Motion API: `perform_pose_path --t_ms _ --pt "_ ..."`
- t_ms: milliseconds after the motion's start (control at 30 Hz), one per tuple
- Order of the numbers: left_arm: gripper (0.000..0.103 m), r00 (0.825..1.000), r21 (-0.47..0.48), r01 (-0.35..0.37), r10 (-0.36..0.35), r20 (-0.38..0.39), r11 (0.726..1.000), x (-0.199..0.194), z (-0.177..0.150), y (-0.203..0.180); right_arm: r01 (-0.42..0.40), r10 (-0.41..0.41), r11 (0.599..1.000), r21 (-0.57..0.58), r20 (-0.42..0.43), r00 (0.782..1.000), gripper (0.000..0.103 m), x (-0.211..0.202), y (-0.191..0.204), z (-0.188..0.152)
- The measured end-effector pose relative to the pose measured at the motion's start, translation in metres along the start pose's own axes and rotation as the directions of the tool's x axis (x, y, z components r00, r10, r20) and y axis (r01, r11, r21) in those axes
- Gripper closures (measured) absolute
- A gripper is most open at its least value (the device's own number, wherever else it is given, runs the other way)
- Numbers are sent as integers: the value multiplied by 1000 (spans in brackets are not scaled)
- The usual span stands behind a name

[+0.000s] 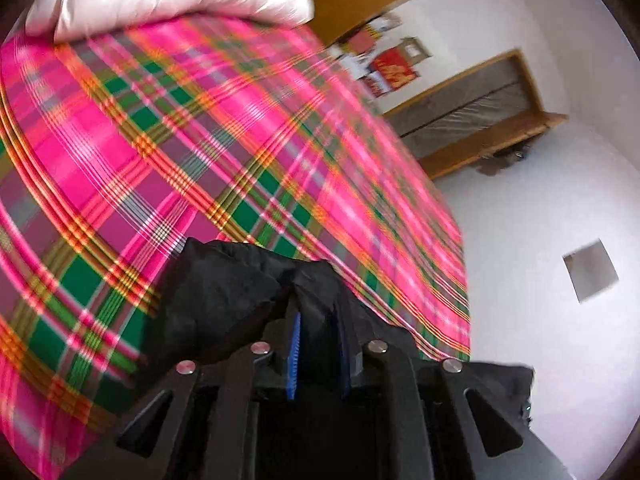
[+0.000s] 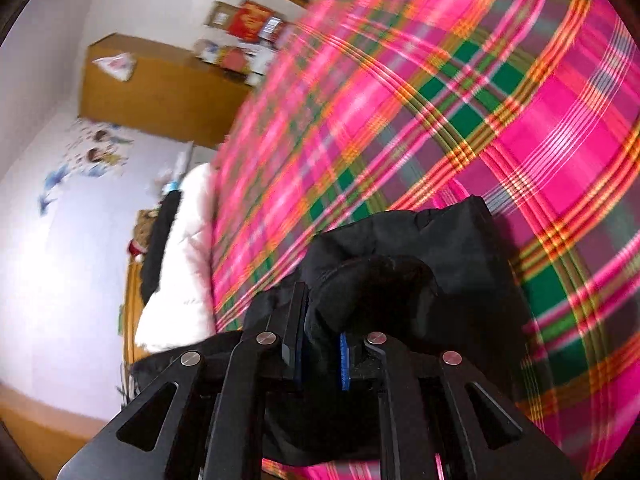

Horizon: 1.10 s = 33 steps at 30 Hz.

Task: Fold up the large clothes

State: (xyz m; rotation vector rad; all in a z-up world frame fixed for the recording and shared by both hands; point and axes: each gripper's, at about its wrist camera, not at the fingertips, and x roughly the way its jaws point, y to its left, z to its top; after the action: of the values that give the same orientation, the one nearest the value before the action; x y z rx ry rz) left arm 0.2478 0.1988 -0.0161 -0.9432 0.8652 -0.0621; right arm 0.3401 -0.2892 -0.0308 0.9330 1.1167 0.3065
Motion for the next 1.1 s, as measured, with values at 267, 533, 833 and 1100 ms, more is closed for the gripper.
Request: perform_pose_path --t_ms 267,533,833,1100 --pt "44 977 -174 114 -78 199 978 -1 3 47 -97 97 985 144 7 995 44 32 -32 18" --pt "44 963 89 198 -211 168 976 -31 -12 4 -95 108 993 -74 180 978 34 -12 12 -8" --pt "43 987 449 129 -71 -143 884 29 -64 -44 253 -162 780 -572 206 965 34 5 70 -100" --pt "44 989 470 -125 148 -11 874 86 -58 -54 495 -383 636 -592 315 868 29 79 47 -88"
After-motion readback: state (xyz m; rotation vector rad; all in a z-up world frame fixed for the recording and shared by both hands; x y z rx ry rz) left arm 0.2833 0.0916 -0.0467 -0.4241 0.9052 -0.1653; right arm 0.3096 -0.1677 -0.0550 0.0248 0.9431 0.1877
